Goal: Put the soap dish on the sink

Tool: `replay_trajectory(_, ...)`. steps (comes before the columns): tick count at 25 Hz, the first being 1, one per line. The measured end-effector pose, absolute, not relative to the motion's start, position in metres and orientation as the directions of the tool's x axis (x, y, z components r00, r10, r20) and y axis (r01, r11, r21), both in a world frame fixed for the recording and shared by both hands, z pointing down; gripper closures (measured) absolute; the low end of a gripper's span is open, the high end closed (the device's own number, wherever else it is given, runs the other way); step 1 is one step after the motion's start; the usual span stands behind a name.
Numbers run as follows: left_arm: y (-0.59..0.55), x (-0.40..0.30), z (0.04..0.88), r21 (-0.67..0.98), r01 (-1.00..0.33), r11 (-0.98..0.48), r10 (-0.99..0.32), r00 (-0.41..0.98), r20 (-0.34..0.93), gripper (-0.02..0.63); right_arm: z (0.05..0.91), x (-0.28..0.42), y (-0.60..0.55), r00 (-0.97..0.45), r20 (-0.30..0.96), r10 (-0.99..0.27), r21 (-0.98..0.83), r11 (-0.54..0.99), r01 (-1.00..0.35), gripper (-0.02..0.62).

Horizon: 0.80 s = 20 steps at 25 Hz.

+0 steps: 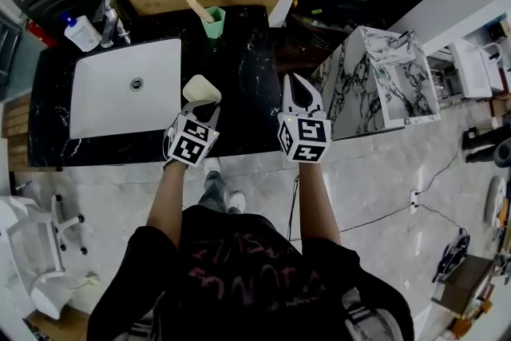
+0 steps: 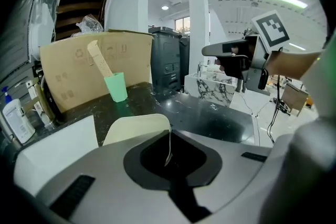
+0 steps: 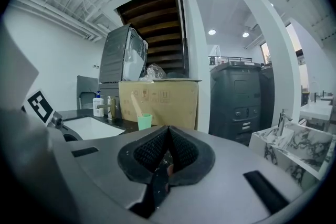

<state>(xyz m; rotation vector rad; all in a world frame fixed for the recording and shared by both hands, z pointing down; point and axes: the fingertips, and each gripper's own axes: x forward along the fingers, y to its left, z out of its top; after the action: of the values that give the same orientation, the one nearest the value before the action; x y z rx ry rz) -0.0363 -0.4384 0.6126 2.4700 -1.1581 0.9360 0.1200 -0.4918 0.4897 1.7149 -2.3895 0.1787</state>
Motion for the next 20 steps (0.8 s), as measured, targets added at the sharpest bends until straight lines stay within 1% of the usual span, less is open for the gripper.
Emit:
replay_trajectory(9, -0.435, -0.03, 0.631, -0.067, -0.727, -0.683, -0.561, 0.463, 0.686, 0.581, 0.497, 0.126, -0.49, -0.294, 0.246, -0.924, 0.011, 0.306, -0.952, 0.581)
replay_trajectory(14, -0.434, -0.028, 0.629, -0.064, -0.725, -0.685, -0.561, 0.47, 0.681, 0.516, 0.499, 0.128, -0.488, -0.289, 0.249, -0.924, 0.011, 0.301, -0.954, 0.581)
replay_trajectory(20, -0.433, -0.038, 0.611, -0.067, -0.758, -0.649, -0.615, 0.471, 0.633, 0.507, 0.495, 0.121, -0.483, -0.303, 0.24, -0.922, 0.011, 0.315, -0.949, 0.581)
